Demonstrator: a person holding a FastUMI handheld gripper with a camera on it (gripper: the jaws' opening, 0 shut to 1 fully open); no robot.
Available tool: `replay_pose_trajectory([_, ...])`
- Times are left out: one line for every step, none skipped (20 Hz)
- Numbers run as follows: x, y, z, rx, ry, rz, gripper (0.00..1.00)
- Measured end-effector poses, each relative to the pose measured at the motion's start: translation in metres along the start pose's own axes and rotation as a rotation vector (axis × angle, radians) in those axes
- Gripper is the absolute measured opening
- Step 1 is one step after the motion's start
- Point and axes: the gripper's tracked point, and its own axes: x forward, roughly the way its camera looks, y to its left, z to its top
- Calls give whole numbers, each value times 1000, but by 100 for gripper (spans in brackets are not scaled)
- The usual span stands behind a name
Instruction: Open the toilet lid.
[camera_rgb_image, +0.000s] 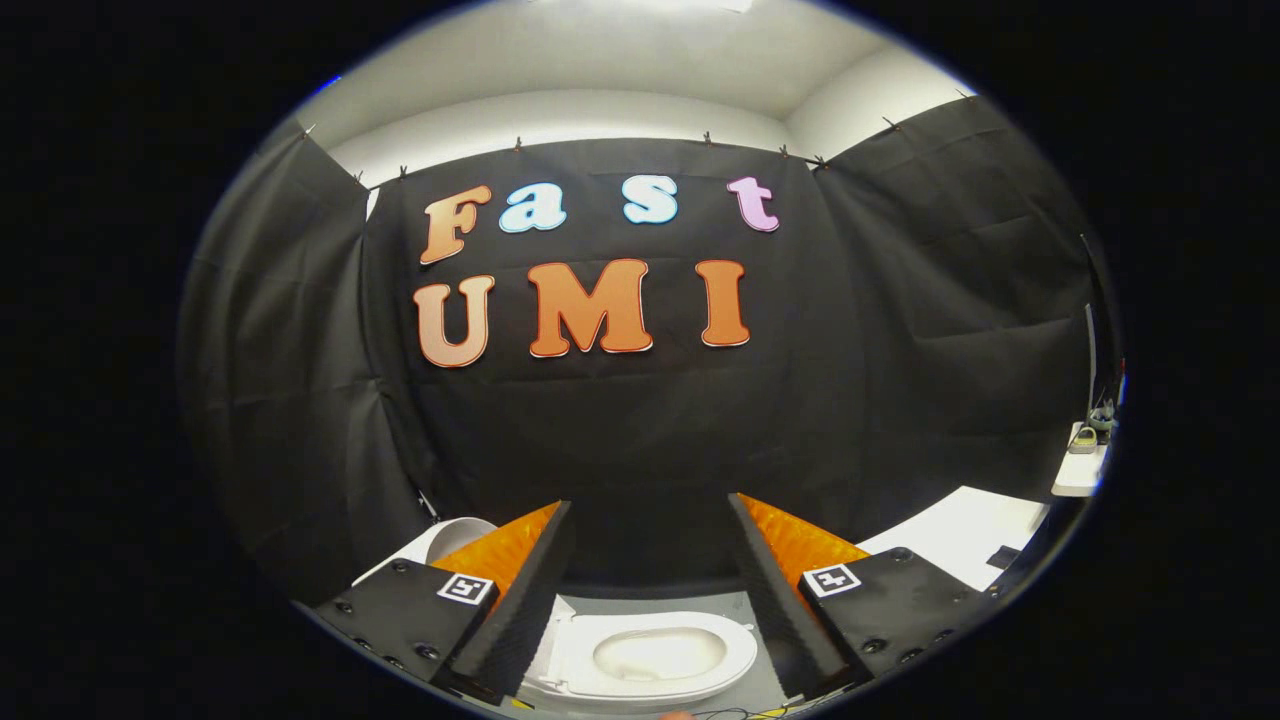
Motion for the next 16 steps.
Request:
replay_pose_trajectory([0,0,0,-4,0,1,97])
replay_pose_trajectory([0,1,-2,-6,2,4,97])
replay_pose_trajectory([-1,1,-2,-6,5,7,97])
replay_pose_trajectory([0,2,-4,-6,6,9,97])
replay_pose_trajectory([0,3,-4,-8,7,10,97])
replay_pose_trajectory([-1,2,-5,-9,8,9,97])
replay_pose_trajectory([0,2,-5,-10,8,10,97])
replay_pose_trajectory([0,2,-5,-11,10,11,97])
replay_pose_trajectory([0,3,-7,-12,15,14,97])
replay_pose_trajectory([2,2,-9,-14,19,16,97])
replay_pose_trajectory([3,2,-11,-15,23,16,97])
replay_pose_trajectory([4,1,-12,-15,25,14,97])
replay_pose_trajectory([6,-1,-12,-13,28,11,97])
replay_pose_trajectory([7,-3,-14,-11,33,10,97])
replay_pose_trajectory([9,-3,-17,-8,40,9,97])
replay_pose_trajectory([10,-4,-19,-7,45,9,97])
